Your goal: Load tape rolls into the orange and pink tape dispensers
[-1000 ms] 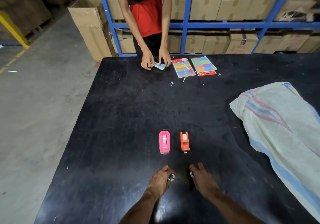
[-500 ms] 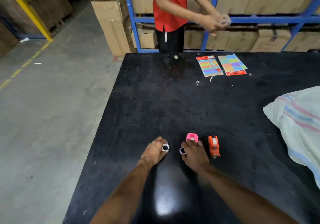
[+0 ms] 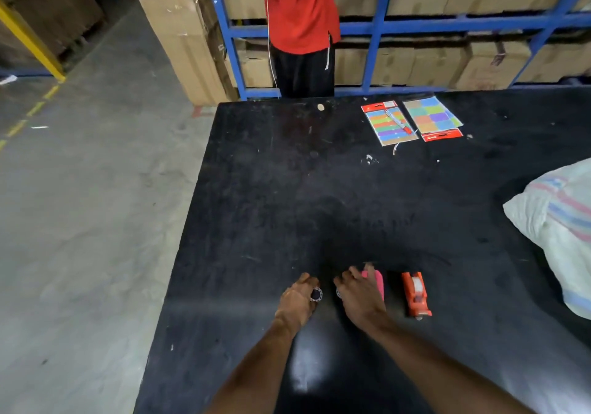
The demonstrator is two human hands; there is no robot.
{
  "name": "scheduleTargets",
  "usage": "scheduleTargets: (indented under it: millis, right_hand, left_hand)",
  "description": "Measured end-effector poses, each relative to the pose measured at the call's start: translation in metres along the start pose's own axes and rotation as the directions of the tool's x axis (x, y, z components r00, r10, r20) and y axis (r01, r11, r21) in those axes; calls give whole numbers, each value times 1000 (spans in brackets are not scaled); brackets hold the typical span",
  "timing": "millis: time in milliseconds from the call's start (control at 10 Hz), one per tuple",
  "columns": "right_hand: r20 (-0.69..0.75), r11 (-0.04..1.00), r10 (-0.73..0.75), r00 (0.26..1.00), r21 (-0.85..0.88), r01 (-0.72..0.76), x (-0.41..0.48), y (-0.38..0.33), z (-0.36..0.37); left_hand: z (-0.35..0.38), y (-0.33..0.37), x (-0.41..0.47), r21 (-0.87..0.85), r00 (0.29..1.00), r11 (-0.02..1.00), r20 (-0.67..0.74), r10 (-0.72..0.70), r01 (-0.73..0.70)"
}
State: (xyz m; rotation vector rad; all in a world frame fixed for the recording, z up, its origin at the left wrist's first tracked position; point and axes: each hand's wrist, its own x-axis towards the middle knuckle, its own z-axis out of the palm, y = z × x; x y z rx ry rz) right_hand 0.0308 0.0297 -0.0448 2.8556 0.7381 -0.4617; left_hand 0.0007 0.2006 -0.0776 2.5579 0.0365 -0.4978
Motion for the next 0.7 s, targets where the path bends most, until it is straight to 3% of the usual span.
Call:
scheduleTargets:
  millis: [400,600,700]
  right_hand:
    - [-5,996,-41,999,74,41,10,3,-2]
    - [-13,996,-11,1000,87,12,4,3,-2]
    - [-117,995,14,993,95,-2,-10,12,-3]
  left_hand:
    - [11,-10,8,-110,997,991,30,-72,75]
    - [6,4,-1,-21,997,997,34,-72,73]
    - [-6,15,-20,137,992,984,-82,-101,111]
